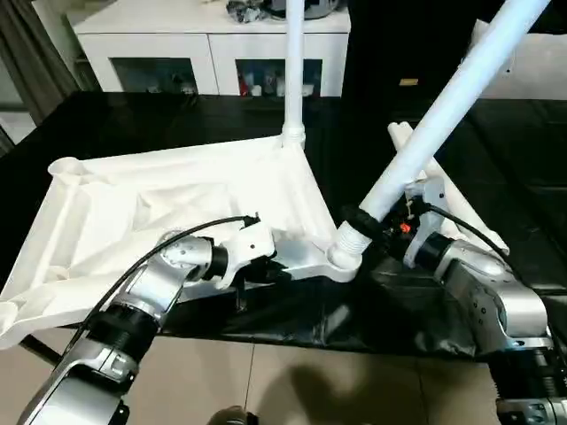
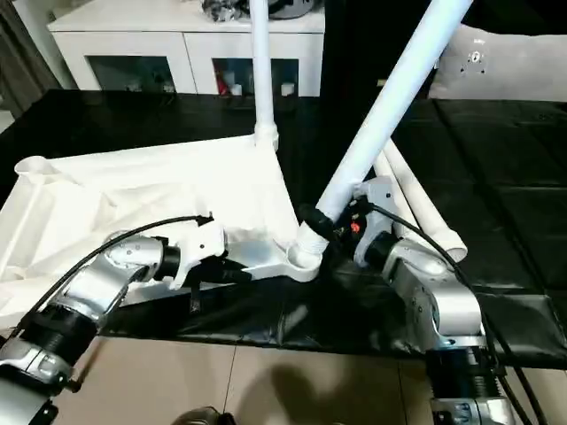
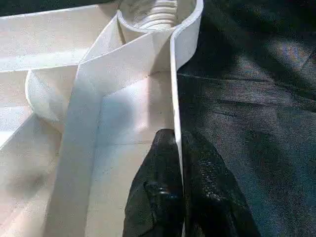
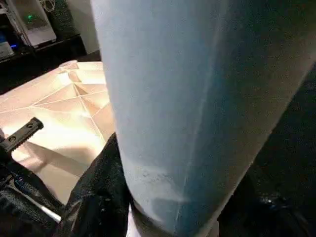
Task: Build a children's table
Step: Insert table leg to table base
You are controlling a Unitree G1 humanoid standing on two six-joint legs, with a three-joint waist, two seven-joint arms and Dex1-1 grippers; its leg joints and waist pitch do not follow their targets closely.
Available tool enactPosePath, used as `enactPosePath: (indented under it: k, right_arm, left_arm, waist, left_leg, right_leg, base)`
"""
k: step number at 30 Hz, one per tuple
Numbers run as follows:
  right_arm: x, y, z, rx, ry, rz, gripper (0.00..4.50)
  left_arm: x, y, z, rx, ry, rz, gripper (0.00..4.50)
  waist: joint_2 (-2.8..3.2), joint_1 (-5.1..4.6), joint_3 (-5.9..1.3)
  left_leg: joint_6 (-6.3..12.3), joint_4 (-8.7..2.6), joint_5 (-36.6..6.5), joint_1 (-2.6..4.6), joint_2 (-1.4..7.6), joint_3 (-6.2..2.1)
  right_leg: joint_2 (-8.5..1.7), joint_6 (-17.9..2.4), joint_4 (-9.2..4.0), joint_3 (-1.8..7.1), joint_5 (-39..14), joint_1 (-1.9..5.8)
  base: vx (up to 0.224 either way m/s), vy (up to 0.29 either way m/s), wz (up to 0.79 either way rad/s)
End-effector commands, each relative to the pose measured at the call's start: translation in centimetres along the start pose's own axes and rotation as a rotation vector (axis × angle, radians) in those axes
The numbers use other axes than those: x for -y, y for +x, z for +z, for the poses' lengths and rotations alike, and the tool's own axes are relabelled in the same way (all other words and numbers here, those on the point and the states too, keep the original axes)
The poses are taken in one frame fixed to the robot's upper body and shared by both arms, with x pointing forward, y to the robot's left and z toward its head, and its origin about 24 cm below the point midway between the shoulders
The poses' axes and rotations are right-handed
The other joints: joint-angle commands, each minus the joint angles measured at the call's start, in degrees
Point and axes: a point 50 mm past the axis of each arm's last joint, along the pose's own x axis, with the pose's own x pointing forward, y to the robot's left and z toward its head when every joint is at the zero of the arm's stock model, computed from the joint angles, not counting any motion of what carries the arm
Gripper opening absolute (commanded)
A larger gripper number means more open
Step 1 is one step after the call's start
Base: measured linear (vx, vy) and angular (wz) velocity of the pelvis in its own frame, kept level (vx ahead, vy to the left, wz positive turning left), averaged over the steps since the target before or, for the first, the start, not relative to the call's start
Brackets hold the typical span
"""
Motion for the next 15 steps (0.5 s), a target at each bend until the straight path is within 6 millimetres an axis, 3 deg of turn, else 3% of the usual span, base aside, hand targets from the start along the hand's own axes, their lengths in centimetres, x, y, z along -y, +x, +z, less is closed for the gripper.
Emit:
enactPosePath:
  k: [1, 8, 15]
  right_arm:
    - [-0.6, 0.4, 0.5, -0.004, -0.017, 0.046, 1.89]
    - [-2.4, 0.4, 0.6, -0.045, -0.016, 0.210, 1.89]
    - [-1.6, 0.5, -0.4, -0.154, -0.082, 0.158, 1.89]
  left_arm:
    - [0.5, 0.4, 0.3, 0.022, 0.033, -0.023, 0.00]
    - [0.9, 0.5, 0.0, 0.029, 0.073, 0.001, 0.00]
    - [0.9, 0.7, 0.2, 0.037, 0.109, 0.003, 0.00]
  waist:
    - [-1.39, 0.08, -3.77]
    - [-1.41, 0.12, -3.72]
    - [-1.59, 0.11, -3.61]
  left_leg:
    - [1.39, -4.16, -14.00, 1.42, 2.91, -1.02]
    - [1.58, -4.26, -14.20, 1.39, 3.05, -1.07]
    - [0.86, -4.26, -14.81, 1.43, 2.93, -1.06]
  right_leg:
    - [-4.78, -9.54, -4.66, 2.25, -17.92, 2.04]
    - [-4.75, -9.05, -4.69, 2.32, -17.77, 2.09]
    - [-4.81, -8.40, -4.93, 2.33, -20.57, 1.87]
  base:
    - [0.000, 0.000, 0.00]
    - [0.000, 0.000, 0.00]
    - [0.000, 0.000, 0.00]
